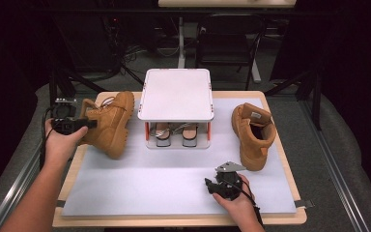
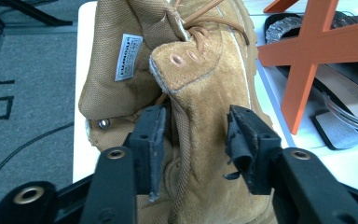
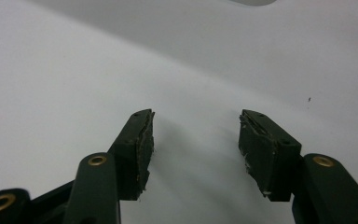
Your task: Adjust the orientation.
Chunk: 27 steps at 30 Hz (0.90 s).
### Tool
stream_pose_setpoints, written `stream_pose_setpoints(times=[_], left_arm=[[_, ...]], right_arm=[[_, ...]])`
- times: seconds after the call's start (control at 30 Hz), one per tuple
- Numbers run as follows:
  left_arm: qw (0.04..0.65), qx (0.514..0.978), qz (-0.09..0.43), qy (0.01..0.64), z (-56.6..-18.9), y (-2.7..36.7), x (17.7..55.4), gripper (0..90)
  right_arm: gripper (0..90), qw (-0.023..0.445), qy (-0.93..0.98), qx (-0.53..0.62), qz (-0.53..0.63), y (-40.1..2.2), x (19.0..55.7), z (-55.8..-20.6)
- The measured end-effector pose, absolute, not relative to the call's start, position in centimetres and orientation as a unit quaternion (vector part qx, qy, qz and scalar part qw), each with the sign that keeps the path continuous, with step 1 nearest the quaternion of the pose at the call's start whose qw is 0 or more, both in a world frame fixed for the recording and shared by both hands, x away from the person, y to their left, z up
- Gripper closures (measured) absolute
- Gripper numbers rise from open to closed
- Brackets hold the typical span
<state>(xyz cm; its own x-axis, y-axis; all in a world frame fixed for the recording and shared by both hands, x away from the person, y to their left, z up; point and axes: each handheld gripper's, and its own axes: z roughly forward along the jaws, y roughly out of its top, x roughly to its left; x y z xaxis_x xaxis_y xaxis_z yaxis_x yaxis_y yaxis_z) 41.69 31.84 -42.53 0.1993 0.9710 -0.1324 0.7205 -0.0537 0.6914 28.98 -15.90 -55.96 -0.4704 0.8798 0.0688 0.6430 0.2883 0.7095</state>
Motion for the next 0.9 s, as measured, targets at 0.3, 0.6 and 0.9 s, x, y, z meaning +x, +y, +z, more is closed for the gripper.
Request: stream_pose_setpoints(times=[0.3, 0.6, 0.9], left_arm=[[0.359, 0.697, 0.134, 0.605, -42.9, 31.2, 42.7, 55.7], [0.379, 0.688, 0.099, 0.611, -42.7, 30.8, 43.2, 76.7], [0.357, 0.703, 0.107, 0.605, -41.9, 30.0, 43.1, 81.1]], right_arm=[[44.6, 0.17, 0.784, 0.485, 0.347, -15.9, 29.0, -55.9], [44.7, 0.17, 0.783, 0.485, 0.349, -16.0, 29.0, -56.0], [44.7, 0.17, 0.783, 0.485, 0.35, -16.0, 29.0, -56.0]])
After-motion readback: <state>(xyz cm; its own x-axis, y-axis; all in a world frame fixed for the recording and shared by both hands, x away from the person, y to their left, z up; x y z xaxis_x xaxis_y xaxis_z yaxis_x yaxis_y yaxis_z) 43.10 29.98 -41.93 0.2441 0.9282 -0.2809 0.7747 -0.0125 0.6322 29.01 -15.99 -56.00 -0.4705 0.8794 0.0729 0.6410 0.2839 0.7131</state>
